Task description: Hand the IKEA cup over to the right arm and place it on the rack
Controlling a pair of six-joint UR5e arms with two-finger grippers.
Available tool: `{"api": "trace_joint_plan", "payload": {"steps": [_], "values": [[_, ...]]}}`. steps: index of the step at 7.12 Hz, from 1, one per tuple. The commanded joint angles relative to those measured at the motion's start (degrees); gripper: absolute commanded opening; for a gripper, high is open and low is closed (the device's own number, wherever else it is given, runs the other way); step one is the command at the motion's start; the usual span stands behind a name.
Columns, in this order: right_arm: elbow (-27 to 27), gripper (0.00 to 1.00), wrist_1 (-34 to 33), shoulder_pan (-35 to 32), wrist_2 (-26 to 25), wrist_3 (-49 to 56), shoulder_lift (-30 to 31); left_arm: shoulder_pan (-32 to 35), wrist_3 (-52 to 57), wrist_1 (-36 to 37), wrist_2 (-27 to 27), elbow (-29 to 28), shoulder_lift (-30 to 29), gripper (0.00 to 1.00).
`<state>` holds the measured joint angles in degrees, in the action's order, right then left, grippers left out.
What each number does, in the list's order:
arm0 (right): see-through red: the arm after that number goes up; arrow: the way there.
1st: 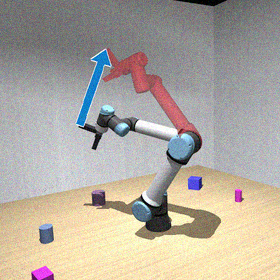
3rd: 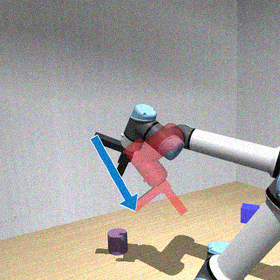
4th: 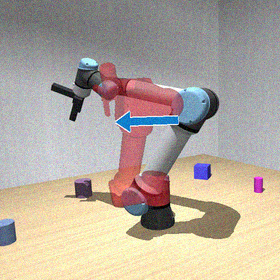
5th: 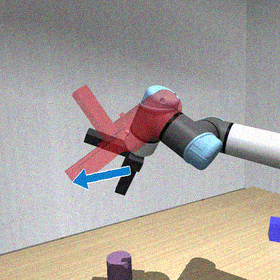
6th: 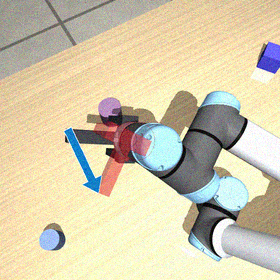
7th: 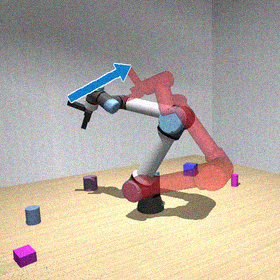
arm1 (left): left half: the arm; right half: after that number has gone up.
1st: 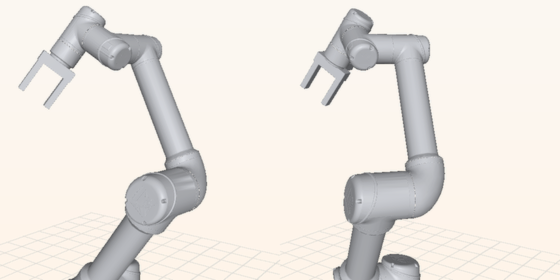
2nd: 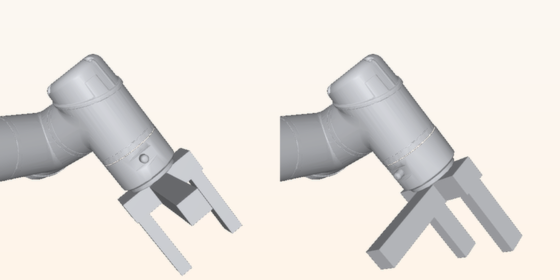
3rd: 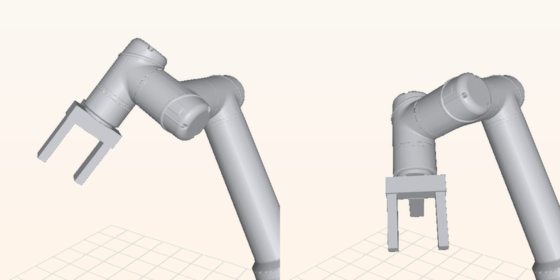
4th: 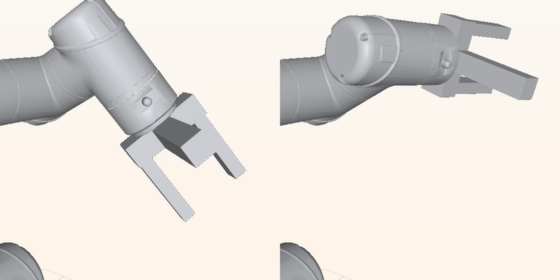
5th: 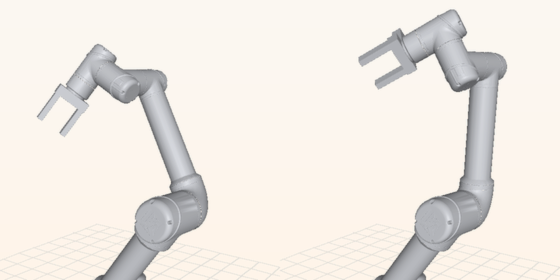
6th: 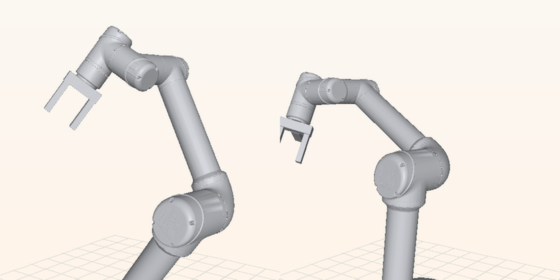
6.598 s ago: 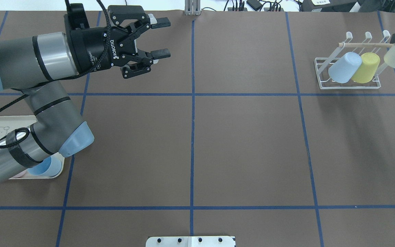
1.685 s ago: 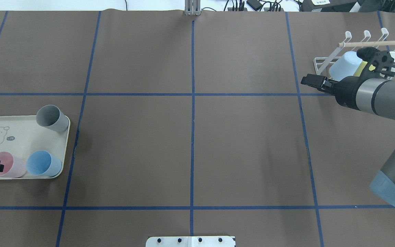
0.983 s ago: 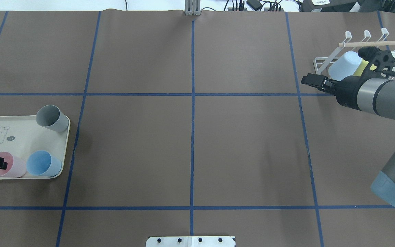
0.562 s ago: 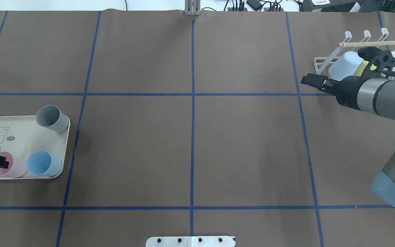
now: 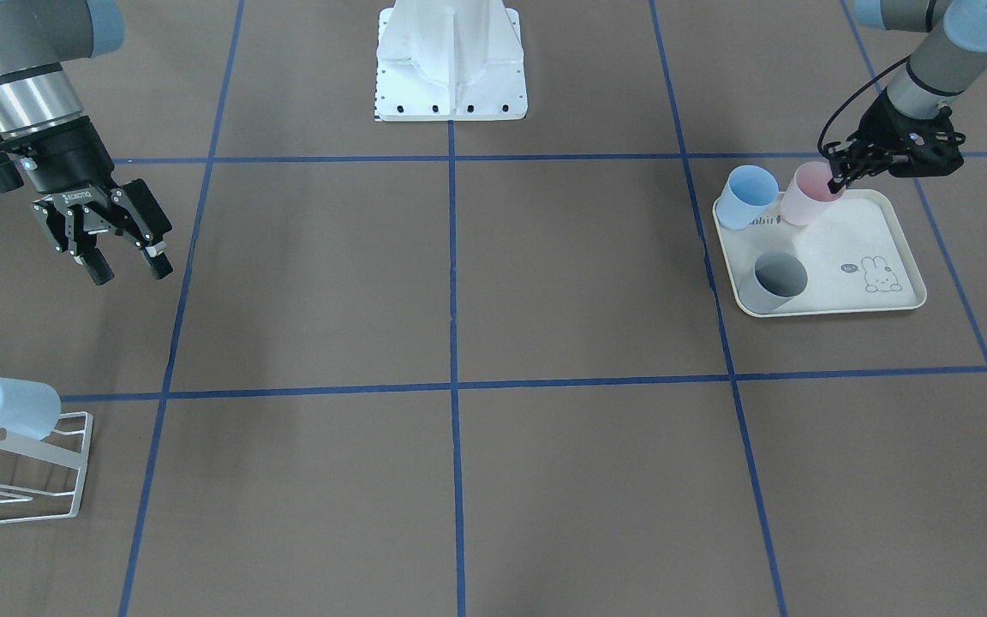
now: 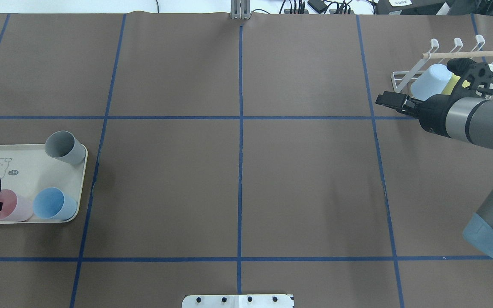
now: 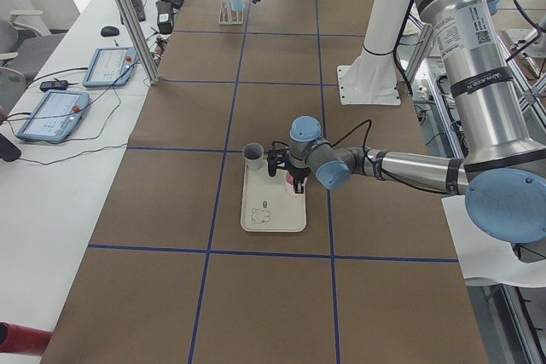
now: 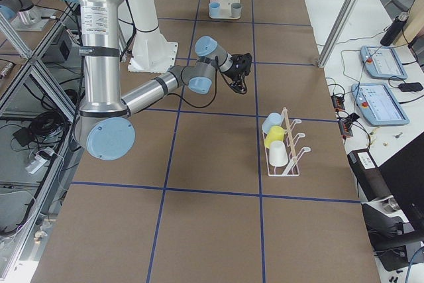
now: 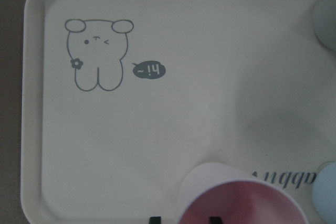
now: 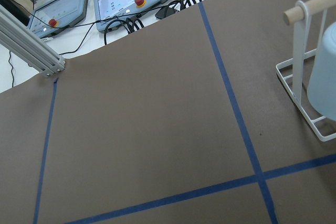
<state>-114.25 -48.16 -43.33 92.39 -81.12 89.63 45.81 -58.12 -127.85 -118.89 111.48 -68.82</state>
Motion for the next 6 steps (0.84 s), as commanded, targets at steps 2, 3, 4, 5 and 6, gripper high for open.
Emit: {"api": "trace_joint_plan", "payload": {"steps": [2, 3, 4, 5, 6], "values": [[0.0, 1.0, 0.0, 0.0, -0.2, 0.0, -0.1, 8.6, 0.8, 0.5, -0.4, 9.8, 8.6, 0.0], [0.0, 1.0, 0.0, 0.2, -0.2, 0.0, -0.3, 10.4, 0.3, 0.8, -0.5, 11.5, 8.2, 0.0], [0.0, 1.0, 0.0, 1.7, -2.0, -1.1, -0.7, 10.4, -0.4, 0.9, -0.7, 12.9, 6.5, 0.0], [0.1, 1.0, 0.0, 3.5, -4.1, -3.8, -2.3, 10.5, -4.2, 0.9, -2.2, 12.4, 0.2, 0.0], [0.1, 1.0, -1.9, 4.7, -4.5, -7.4, -5.1, 10.4, -12.4, 1.0, -2.6, 10.5, -8.4, 0.0]]}}
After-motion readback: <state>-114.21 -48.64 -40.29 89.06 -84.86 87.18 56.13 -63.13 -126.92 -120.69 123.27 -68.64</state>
